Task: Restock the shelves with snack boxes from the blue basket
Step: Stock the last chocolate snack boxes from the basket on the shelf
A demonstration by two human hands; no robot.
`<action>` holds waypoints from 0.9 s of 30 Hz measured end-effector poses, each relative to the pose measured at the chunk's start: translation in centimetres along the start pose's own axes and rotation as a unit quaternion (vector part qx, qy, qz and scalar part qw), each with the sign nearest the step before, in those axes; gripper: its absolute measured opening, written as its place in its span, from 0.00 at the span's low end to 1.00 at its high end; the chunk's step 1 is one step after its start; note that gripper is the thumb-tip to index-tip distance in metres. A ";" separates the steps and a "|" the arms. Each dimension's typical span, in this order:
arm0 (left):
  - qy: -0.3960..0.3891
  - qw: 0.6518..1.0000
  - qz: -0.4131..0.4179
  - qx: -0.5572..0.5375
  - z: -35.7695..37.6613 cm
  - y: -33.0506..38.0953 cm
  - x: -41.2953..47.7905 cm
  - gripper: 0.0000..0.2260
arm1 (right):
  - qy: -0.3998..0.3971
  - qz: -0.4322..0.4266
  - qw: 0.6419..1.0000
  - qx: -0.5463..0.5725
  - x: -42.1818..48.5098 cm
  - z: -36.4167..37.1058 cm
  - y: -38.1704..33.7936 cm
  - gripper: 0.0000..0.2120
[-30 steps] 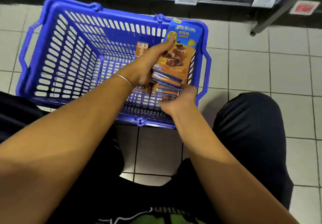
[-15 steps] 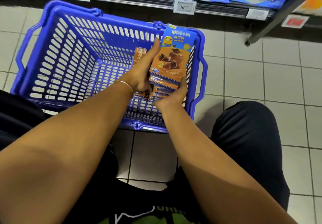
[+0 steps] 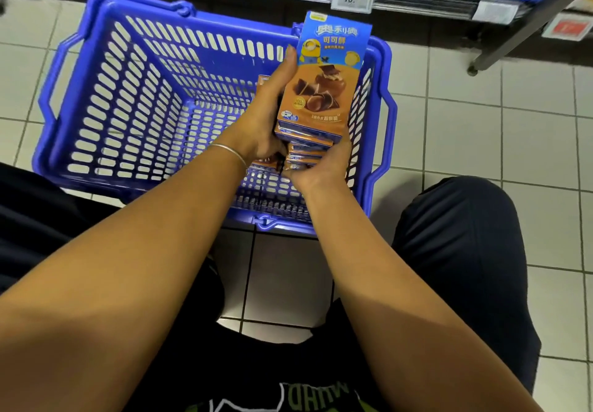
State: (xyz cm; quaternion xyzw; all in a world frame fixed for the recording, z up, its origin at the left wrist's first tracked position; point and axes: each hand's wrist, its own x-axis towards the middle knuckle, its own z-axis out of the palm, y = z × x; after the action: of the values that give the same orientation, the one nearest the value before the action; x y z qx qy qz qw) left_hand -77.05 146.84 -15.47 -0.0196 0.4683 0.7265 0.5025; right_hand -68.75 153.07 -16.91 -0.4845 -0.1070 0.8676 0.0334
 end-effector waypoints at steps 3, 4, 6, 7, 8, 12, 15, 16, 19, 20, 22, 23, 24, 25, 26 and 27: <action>0.000 1.000 0.012 -0.013 -0.5 0.7 -1.2 0.34 | 0.011 -0.019 1.000 -0.002 -0.5 0.8 0.5 0.28; 0.005 1.000 0.014 -0.019 -0.7 0.9 -1.6 0.35 | 0.020 -0.030 0.999 0.001 -0.7 1.0 0.7 0.31; 0.009 0.999 0.022 -0.034 -1.1 1.4 -2.3 0.35 | 0.018 -0.053 0.998 -0.017 -0.9 1.2 1.2 0.32; 0.008 0.999 0.030 -0.041 -1.2 1.7 -2.6 0.35 | 0.007 -0.062 0.998 -0.028 -1.0 1.3 1.4 0.32; 0.008 0.998 0.039 -0.045 -1.4 2.0 -2.9 0.34 | -0.003 -0.072 0.997 -0.034 -1.1 1.4 1.6 0.31; 0.005 0.995 0.074 -0.065 -2.4 2.9 -3.7 0.33 | 0.007 -0.134 0.983 -0.121 -0.8 1.7 1.7 0.27; -0.005 0.993 0.082 -0.081 -3.4 2.9 -4.1 0.36 | 0.076 -0.171 0.958 -0.217 -1.0 2.1 1.6 0.35; -0.010 0.992 0.085 -0.092 -3.6 2.9 -4.2 0.37 | 0.093 -0.180 0.947 -0.248 -1.3 2.1 1.5 0.41; -0.026 0.989 0.092 -0.116 -3.8 2.9 -4.2 0.38 | 0.071 -0.215 0.920 -0.319 -1.3 1.8 0.5 0.43; -0.027 0.989 0.091 -0.115 -3.9 2.9 -4.2 0.38 | 0.059 -0.218 0.914 -0.338 -1.3 1.7 0.2 0.40; -0.025 0.990 0.084 -0.112 -3.7 3.2 -4.1 0.38 | 0.033 -0.217 0.906 -0.361 -1.1 1.7 -0.3 0.38; -0.025 0.990 0.081 -0.111 -3.4 3.4 -4.0 0.38 | 0.018 -0.216 0.902 -0.372 -1.1 1.8 -0.4 0.38; -0.025 0.990 0.078 -0.112 -3.2 3.7 -4.1 0.38 | -0.001 -0.217 0.898 -0.382 -1.2 2.0 -0.6 0.37; -0.026 0.991 0.073 -0.113 -3.1 4.1 -4.2 0.37 | -0.018 -0.216 0.896 -0.387 -1.3 2.2 -0.7 0.35; -0.029 0.991 0.068 -0.114 -3.0 4.6 -4.4 0.37 | -0.029 -0.211 0.897 -0.387 -1.5 2.4 -0.8 0.33; -0.030 0.991 0.062 -0.118 -2.9 5.0 -4.7 0.37 | -0.036 -0.206 0.897 -0.389 -1.7 2.8 -1.1 0.32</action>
State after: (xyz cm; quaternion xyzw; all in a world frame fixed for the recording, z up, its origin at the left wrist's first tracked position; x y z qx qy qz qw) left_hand -79.77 141.20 -11.49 -0.0277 0.3643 0.8065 0.4649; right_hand -70.24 153.41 -13.81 -0.3946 -0.5346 0.7472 0.0166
